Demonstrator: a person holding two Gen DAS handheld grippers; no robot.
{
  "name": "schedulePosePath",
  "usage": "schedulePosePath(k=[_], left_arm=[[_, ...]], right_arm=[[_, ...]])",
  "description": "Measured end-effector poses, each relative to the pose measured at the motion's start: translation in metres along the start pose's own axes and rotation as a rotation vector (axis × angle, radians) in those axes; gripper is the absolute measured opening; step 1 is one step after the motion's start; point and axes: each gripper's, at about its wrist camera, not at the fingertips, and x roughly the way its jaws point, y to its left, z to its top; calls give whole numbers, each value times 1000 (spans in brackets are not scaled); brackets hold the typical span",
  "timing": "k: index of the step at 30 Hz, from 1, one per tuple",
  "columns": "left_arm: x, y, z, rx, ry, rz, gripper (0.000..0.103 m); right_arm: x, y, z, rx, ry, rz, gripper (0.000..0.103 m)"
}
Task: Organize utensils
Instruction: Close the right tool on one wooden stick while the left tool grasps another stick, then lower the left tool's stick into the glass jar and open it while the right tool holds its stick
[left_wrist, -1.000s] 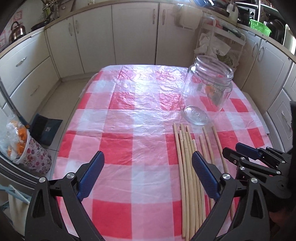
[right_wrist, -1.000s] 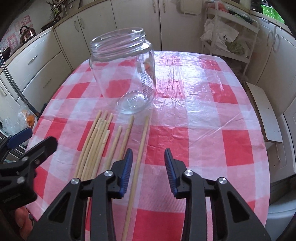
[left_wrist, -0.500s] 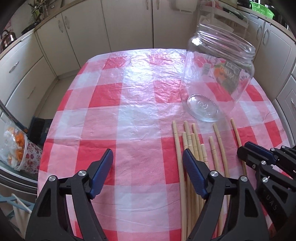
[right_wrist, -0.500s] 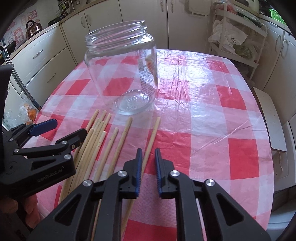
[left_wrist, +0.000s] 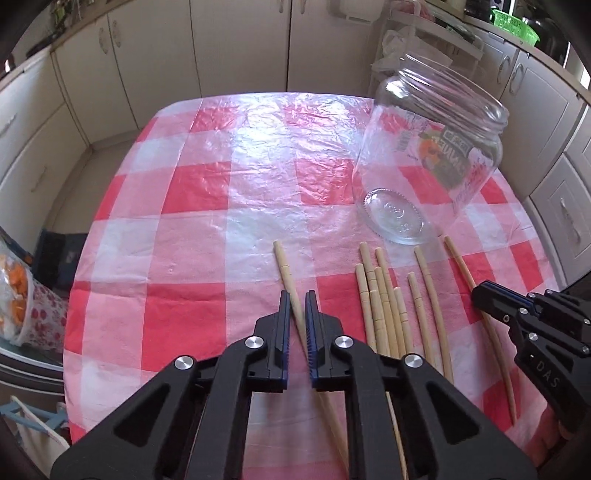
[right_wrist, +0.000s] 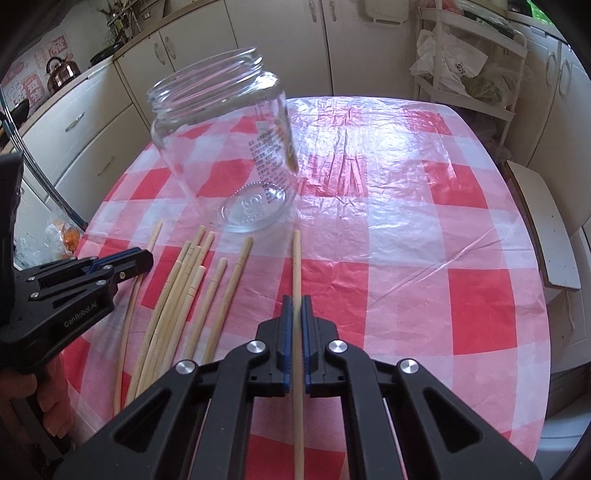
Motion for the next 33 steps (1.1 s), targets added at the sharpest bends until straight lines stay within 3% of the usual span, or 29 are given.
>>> schedulePosePath(k=[4,9,11,16,21,25,33], left_arm=[[-6,21,-3,-47,5,-53,5],[-45,28,-4,-83,-129,-126,5],[-68,27,1,-105,-233,-176,5],[-130,15,22,-153,-596,-340,5],[-156,-2,57,-190,-783,-369,5],[-152,-15,81,-194,-851,-356,5],[-138,-28,92,-186,-856,-338,5]], right_arm=[[-5,-5,-1,31,-14,25,6],[-15,-14,0,94,-43,65,6],[-21,-17,0,123,-78,88,6],[-35,-20,2,167,-164,122,6],[-43,-23,2,192,-214,130,6],[-49,-27,3,203,-246,135,6],[-51,-32,6,214,-261,152,6]])
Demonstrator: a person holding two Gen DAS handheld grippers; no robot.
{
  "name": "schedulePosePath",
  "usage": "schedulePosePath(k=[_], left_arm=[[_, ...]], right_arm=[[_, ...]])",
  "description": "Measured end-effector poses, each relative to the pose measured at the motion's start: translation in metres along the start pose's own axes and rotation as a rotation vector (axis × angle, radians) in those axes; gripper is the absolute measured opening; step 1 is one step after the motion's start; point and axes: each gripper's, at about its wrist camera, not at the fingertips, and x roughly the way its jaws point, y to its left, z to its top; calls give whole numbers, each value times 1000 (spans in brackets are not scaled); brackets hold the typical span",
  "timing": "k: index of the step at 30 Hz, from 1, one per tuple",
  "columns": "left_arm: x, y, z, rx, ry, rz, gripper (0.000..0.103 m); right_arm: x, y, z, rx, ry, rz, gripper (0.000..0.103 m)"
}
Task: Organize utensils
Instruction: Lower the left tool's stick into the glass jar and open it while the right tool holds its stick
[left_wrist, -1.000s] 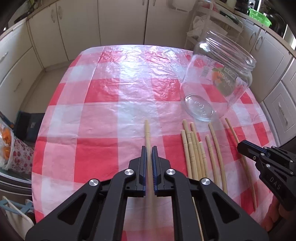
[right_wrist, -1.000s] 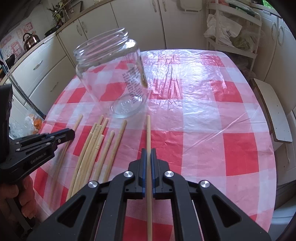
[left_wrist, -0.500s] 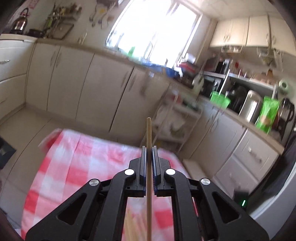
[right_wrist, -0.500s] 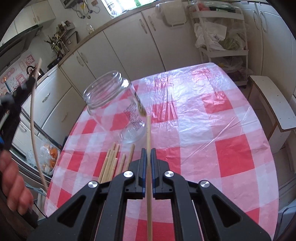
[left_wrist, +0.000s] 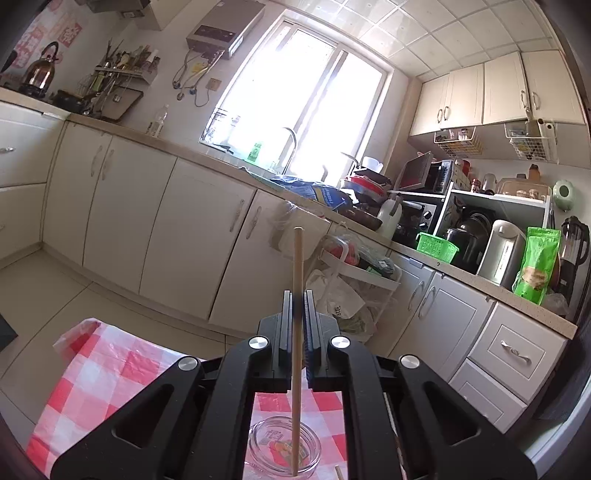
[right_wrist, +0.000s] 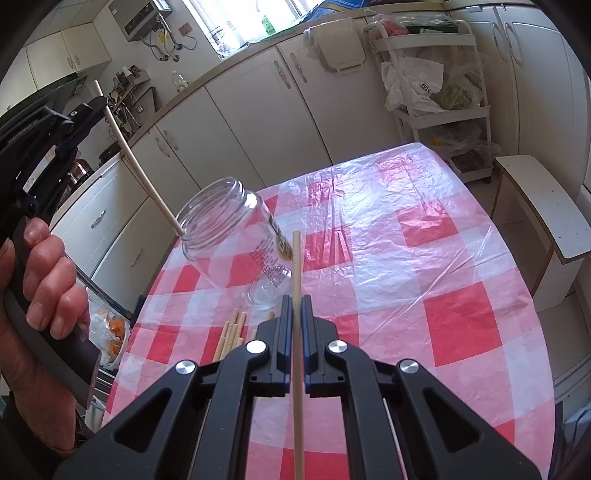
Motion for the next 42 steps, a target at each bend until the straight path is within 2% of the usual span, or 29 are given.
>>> schedulePosePath(k=[8,21,25,30,34,39,42], left_arm=[[-8,3,7,-5,-14,-15,5],[0,5,-4,39,-23,62,5],[10,0,-19,108,52,82,5],[16,6,-44,133,194,114,5],[8,12,-52,147,266,136,6],[-16,19,-43,115,319,151,6],[-37,25,-36,52,334,178,11]], right_arm=[[-1,1,-1,0,-2,6,6],[-5,3,1,-7,-28,5,6],[-13,7,4,-14,-75,20,6],[-31,15,11,-26,-181,69,6],[-43,24,19,-28,-257,111,6],[-56,38,37,-29,-348,151,6],[-63,49,57,-22,-431,173,6]])
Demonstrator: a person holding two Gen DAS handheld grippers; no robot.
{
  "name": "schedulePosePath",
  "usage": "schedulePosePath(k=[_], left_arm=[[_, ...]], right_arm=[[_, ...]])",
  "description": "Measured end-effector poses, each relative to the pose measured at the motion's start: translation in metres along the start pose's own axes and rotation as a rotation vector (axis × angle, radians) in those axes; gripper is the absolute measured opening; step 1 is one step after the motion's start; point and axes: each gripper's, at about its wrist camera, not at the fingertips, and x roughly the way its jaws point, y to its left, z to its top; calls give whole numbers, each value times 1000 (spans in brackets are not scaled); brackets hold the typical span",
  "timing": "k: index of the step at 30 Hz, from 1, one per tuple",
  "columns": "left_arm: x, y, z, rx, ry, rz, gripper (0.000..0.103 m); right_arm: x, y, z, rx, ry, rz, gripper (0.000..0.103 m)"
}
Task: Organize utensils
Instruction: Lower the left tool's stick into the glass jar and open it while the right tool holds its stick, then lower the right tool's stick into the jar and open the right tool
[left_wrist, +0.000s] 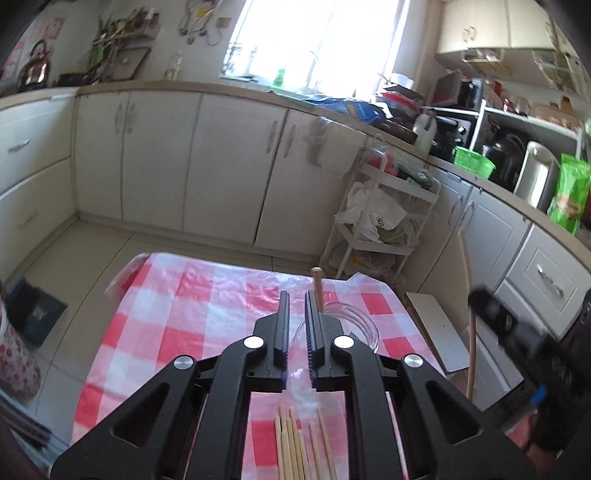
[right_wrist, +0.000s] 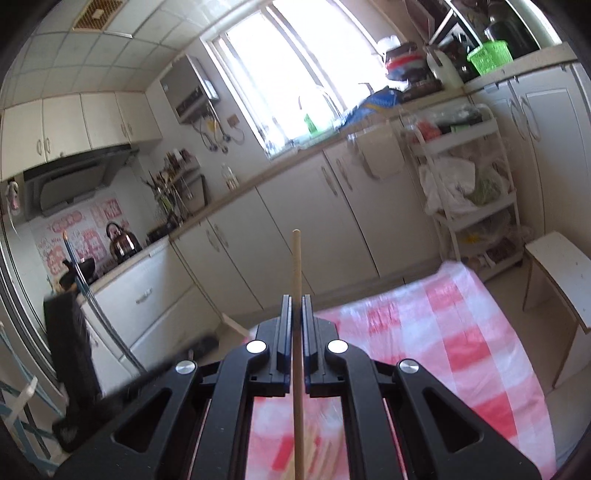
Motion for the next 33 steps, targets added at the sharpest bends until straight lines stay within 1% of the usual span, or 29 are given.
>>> schedulePosePath(k=[2,4,5,7,11,16,18,26,29,31,33], left_arm=[[-12,4,0,-23,1,23,17],[-28,9,-3,-57,-19,30,26],[-33,10,-4,-66,-29,38,28],[-45,12,-8,-84,-55,59,37],[-57,4,-14,-65,-81,57,39],[-57,-5,-16,-35,-75,38,42],[-55,-6,-15,-36,-70,34,44],[-45,2,-16,-59,-33,60,49],[-40,3,-18,-58,-5,81,49],[-33,2,-21,-49,30,97,49],[-25,3,-23,-47,73,111,49]], right_arm=[[7,7,13,2,-53,16,6],[19,16,25,-4,-109,26,6],[26,20,29,-9,-130,27,6],[44,23,36,-3,-160,23,6],[79,23,39,-14,-180,-4,6],[113,9,26,-33,-138,-66,6],[117,2,20,-34,-120,-75,6],[103,-3,-14,-72,-45,-64,6],[94,-5,-24,-74,-12,-68,6],[89,-7,-27,-72,14,-68,6],[84,-8,-30,-70,42,-67,18]])
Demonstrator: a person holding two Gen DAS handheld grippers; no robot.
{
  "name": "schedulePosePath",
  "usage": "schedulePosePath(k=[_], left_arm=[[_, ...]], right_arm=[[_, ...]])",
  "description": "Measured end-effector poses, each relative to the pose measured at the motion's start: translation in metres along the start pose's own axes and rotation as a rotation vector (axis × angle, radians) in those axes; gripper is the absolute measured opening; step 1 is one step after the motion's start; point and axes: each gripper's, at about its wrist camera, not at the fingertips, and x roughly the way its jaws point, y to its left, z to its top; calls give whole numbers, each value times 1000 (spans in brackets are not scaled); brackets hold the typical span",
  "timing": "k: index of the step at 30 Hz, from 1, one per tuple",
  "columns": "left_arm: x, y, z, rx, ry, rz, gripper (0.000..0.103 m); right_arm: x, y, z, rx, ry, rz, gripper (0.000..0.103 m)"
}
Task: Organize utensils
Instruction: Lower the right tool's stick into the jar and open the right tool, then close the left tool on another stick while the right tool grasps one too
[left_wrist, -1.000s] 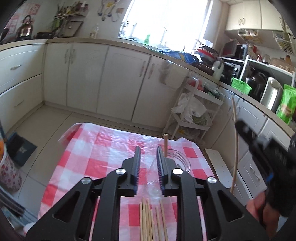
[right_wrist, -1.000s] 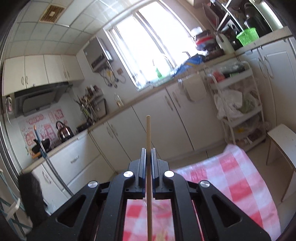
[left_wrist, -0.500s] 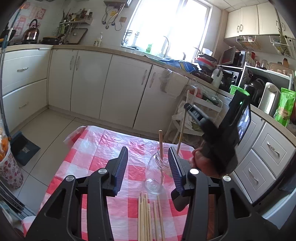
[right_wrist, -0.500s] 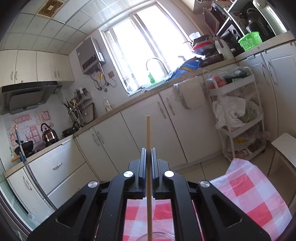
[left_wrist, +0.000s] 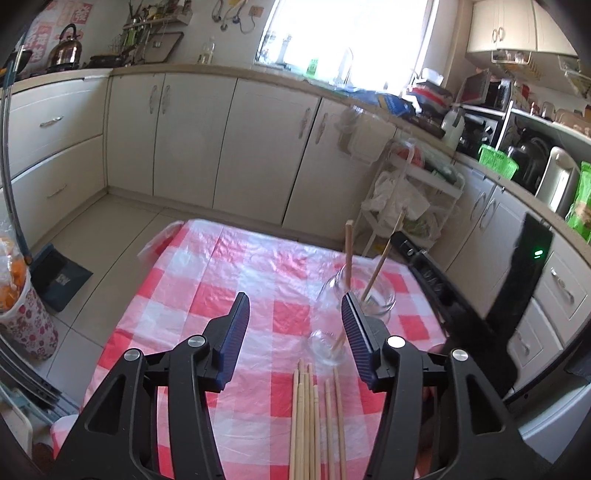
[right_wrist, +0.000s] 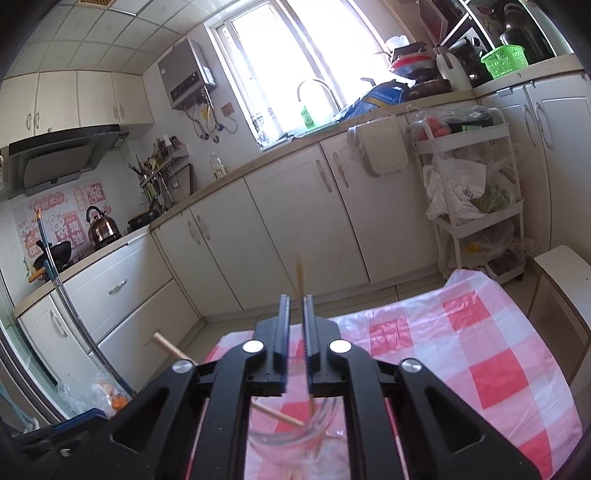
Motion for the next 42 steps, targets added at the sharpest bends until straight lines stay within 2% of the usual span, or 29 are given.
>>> schedulePosePath(k=[1,2,4,6,8,11,13,15,20,24,27,34,42], left_arm=[[5,1,-1,2,29,6,50],[9,2,-3,0,47,11,50],[17,7,-5,-16,85,18,50],[23,13,-7,-27,116,32,49],[26,19,-9,-33,134,41,49],[35,28,-13,-26,175,54,50],[40,32,-18,-14,196,67,50],[47,36,-25,9,229,63,50],[57,45,-50,67,301,62,50],[62,42,-61,108,320,45,50],[68,34,-65,145,328,40,50],[85,10,-76,235,367,37,50],[97,3,-83,269,395,62,50]], right_arm=[[-4,-1,-1,3,9,2,33],[-9,-1,-2,5,13,0,37],[-25,0,-4,6,30,-9,37],[-41,0,-12,13,86,-32,37],[-55,1,-30,-7,193,-58,35],[-60,1,-69,-51,385,-85,23],[-55,1,-86,-68,467,-92,20],[-46,4,-96,-87,511,-100,20],[-30,15,-108,-137,545,-128,20],[-16,18,-120,-175,594,-159,18],[-18,18,-119,-210,600,-183,9],[-36,0,-116,-218,635,-192,9],[-42,-7,-116,-192,640,-165,9]])
